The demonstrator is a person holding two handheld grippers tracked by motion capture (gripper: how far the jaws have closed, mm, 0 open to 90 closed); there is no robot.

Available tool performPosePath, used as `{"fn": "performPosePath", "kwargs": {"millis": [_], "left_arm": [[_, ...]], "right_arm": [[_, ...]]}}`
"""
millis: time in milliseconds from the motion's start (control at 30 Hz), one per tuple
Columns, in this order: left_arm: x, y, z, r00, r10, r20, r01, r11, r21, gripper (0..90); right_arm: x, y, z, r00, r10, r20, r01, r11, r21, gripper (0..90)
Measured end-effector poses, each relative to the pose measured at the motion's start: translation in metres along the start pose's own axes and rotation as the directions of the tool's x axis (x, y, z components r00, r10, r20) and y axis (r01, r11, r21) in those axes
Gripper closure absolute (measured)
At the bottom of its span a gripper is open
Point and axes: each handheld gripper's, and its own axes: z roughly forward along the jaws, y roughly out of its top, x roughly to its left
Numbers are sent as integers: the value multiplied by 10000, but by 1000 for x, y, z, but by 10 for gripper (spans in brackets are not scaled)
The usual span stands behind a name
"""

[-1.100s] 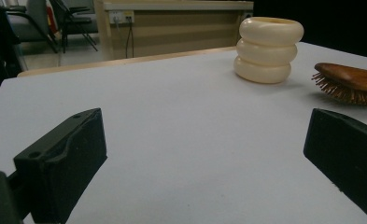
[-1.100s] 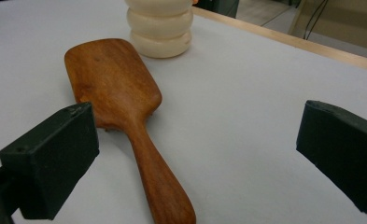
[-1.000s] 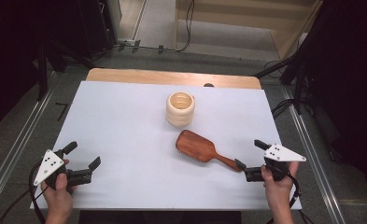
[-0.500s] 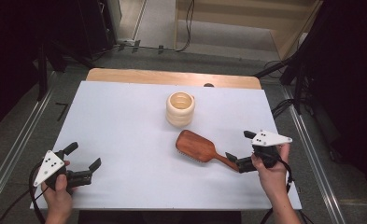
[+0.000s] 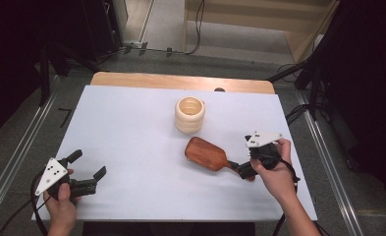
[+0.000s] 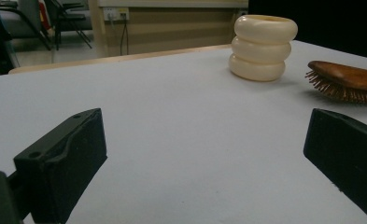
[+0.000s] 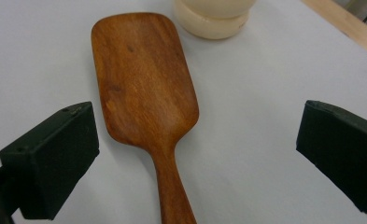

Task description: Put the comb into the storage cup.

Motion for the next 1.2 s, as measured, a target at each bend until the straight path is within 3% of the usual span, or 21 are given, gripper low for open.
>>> {"fn": "performPosePath", "kwargs": {"millis": [300,533,700,733,767,800,833,867,900,933,967,1200], "left_arm": [[-1,0,1,9999,90,-48,-89,10000,41,0],[-2,0,2,9998,180,43,-181,9998,114,0],[-1,0,2,9998,188,79,-189,9998,115,0],[-1,0,2,9998,194,80,-195,9997,122,0],[-2,0,2,9998,199,76,-200,9997,122,0],[-2,0,2,9998,195,75,-196,9997,119,0],[-2,0,1,9998,201,67,-201,9997,115,0],[-2,0,1,9998,202,75,-203,9997,97,0],[-2,0,2,9998,184,72,-185,9998,90,0],[-2,0,2,9998,181,72,-181,9998,98,0],[-1,0,2,9998,188,78,-189,9998,106,0],[-1,0,2,9998,197,78,-198,9997,119,0]], "right_arm": [[2,10,12,9987,-324,-403,356,9958,838,0],[4,16,19,9970,-636,-438,695,9863,1495,0],[5,18,26,9971,-561,-518,652,9789,1937,0],[5,18,28,9969,-534,-577,642,9763,2066,0],[5,18,31,9962,-562,-658,710,9656,2503,0],[5,18,31,9962,-562,-658,710,9656,2503,0],[5,18,32,9957,-490,-780,688,9589,2753,0],[6,17,36,9915,-539,-1182,882,9471,3086,0],[6,17,36,9915,-539,-1182,882,9471,3086,0],[7,16,40,9882,-673,-1373,1105,9350,3369,156],[7,15,41,9889,-648,-1336,1082,9309,3489,181],[6,10,47,9871,-568,-1495,1101,9195,3774,173]]}}
